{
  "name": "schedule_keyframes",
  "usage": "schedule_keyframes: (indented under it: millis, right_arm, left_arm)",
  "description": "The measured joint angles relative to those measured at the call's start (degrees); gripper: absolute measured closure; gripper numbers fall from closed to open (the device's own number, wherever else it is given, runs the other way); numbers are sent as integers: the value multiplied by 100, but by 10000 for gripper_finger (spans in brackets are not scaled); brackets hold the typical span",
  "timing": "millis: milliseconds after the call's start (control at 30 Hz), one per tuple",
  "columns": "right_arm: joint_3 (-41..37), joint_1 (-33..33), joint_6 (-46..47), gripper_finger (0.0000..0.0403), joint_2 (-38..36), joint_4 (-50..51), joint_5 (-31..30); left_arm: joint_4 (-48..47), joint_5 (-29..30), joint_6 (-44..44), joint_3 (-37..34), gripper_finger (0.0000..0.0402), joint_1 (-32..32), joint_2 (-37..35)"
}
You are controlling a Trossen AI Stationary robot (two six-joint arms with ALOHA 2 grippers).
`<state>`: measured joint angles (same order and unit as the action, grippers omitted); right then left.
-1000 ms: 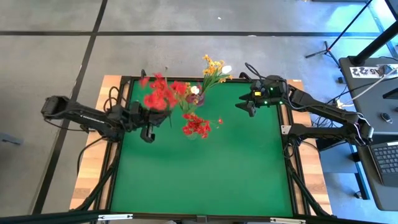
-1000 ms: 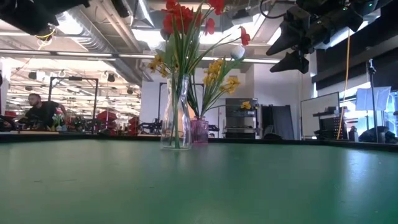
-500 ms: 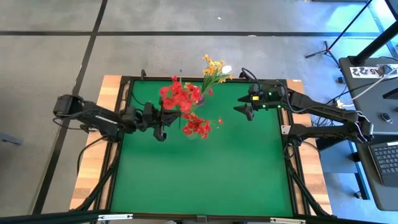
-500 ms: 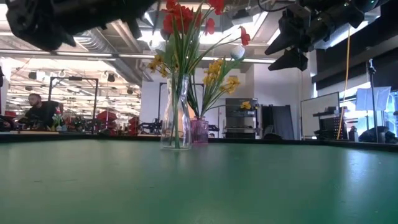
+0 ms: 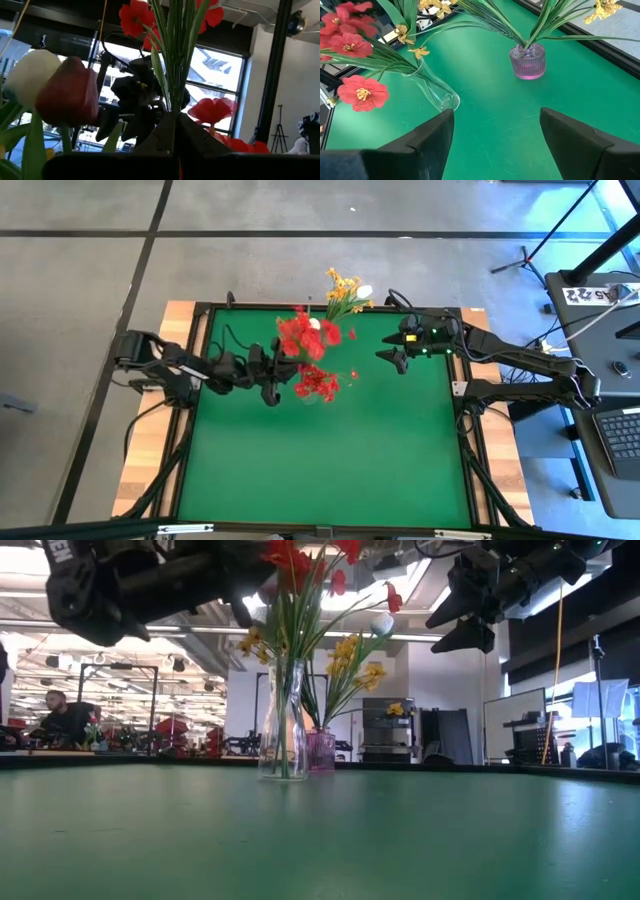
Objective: Sort flowers into vase by color
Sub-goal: Put the red flowers into the transparent vase
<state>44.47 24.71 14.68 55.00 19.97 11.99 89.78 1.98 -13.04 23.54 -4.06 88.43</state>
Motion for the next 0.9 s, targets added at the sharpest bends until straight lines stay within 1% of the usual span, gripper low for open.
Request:
schedule_keyframes:
  millis: [233,567,700,833,900]
  right_arm:
    - [0,0,2,110,0,24,0]
    - [0,0,4,110,0,91,34]
    - [0,0,4,110,0,92,51]
    - [0,0,35,110,0,78,50]
    - [0,0,37,110,0,74,50]
  left_arm:
    - [-2,-16,120,351,401,-6,409]
    - [-61,-18,256,368,401,-33,465]
    - [-445,75,473,368,401,-49,465]
    - [-813,130,462,368,401,-99,465]
    - [-841,128,466,368,401,-92,465]
